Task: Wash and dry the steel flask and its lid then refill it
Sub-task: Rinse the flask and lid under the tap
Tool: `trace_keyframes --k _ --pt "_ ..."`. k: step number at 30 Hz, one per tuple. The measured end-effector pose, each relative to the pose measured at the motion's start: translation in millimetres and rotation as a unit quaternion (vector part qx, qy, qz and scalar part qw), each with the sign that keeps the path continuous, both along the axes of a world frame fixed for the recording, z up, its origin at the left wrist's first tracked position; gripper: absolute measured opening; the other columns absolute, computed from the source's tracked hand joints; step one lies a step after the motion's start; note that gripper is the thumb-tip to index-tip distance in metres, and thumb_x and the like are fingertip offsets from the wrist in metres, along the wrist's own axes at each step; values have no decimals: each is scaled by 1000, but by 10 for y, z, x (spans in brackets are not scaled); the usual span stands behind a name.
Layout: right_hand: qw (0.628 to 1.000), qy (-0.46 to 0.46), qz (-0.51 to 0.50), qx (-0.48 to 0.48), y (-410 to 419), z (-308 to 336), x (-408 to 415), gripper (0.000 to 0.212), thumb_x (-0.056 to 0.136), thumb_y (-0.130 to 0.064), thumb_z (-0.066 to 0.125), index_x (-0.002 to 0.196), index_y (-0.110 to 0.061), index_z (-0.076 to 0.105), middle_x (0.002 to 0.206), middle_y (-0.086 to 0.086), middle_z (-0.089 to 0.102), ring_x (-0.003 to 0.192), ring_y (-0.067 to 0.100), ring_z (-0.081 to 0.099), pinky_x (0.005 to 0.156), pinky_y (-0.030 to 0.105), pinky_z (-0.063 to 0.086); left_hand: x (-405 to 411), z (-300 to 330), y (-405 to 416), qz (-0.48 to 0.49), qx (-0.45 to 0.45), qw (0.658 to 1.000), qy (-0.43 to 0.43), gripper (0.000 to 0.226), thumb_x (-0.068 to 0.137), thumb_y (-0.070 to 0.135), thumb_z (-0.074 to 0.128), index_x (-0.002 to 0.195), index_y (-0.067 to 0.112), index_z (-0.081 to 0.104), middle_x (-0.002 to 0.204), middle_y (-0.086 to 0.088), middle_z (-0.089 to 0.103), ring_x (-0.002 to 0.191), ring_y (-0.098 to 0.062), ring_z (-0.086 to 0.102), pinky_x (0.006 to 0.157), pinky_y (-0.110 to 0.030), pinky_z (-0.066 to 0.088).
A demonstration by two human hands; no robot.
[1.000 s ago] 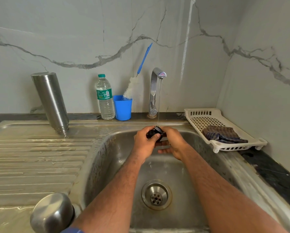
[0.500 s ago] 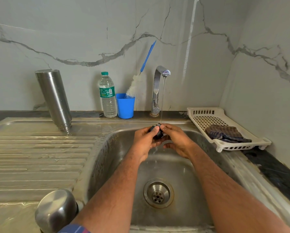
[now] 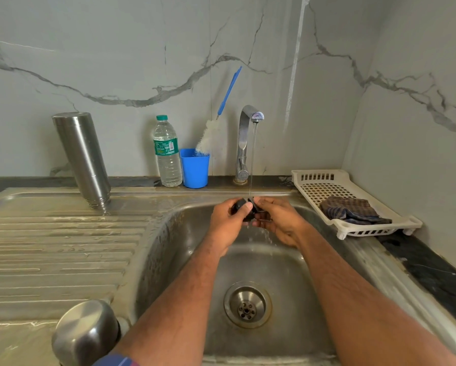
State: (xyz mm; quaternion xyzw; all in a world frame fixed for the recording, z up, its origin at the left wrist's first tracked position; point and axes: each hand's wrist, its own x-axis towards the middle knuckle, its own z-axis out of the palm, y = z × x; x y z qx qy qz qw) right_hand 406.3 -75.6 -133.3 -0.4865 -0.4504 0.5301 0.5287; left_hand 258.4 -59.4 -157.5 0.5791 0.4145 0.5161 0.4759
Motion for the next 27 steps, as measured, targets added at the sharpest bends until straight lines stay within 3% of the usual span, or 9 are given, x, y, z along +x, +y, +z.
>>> trace_keyframes --k 3,6,8,10,12,15,17,22,27 --pt "999 -48 -17 13 1 -18 -26 24 101 -25 61 100 -5 75 84 12 71 69 16 62 61 29 52 -6 14 -15 -24 -18 999 -25 10 99 17 66 105 12 71 98 -8 74 94 -22 72 80 -33 63" --pt "978 -168 -119 19 96 -38 -172 31 102 -32 57 89 -10 73 75 8 69 66 18 61 56 31 48 -10 -50 42 6 89 990 105 26 88 18 78 113 20 71 103 2 74 98 -13 70 89 -26 58" --pt "962 -205 -181 22 131 -33 -225 33 102 -34 57 83 -11 71 71 7 67 64 18 61 53 30 48 31 -50 12 15 113 985 130 35 86 16 80 118 21 69 105 7 72 99 -7 68 90 -20 55" --pt "976 -154 -153 29 119 -18 -183 34 101 -33 60 84 -7 73 73 10 67 64 21 58 52 30 46 46 -25 -12 20 82 993 77 26 91 19 75 116 20 70 104 2 73 100 -13 70 87 -27 58" --pt "995 -67 -61 32 49 -16 -91 28 101 -28 62 95 -4 75 80 13 67 68 22 56 55 29 46 46 17 -42 10 18 1000 8 17 97 21 68 113 15 70 105 -6 73 100 -21 71 82 -31 62" --pt "999 -3 39 31 -17 -47 36 21 100 -19 62 115 -9 73 97 12 71 75 16 60 63 28 50 16 70 -70 -45 -92 989 -105 25 104 23 56 117 5 68 112 -19 71 99 -25 72 78 -31 62" --pt "996 11 74 42 -14 -63 62 27 97 -14 65 123 -14 71 109 15 69 86 22 65 69 31 55 -7 108 -105 -84 -152 970 -171 32 107 26 49 118 1 65 115 -24 70 99 -29 72 78 -31 63" --pt "994 -69 40 75 -20 -68 31 38 89 0 72 121 -20 72 121 13 65 97 24 61 69 27 53 -31 112 -118 -90 -188 953 -222 25 110 21 40 113 12 63 119 -21 68 107 -32 69 90 -38 60" --pt "989 -120 -32 83 15 -63 10 37 82 2 78 111 -19 72 109 6 74 96 19 66 71 27 52 6 66 -91 -86 -190 956 -208 23 109 11 43 121 12 61 119 -20 68 104 -31 71 88 -36 60"
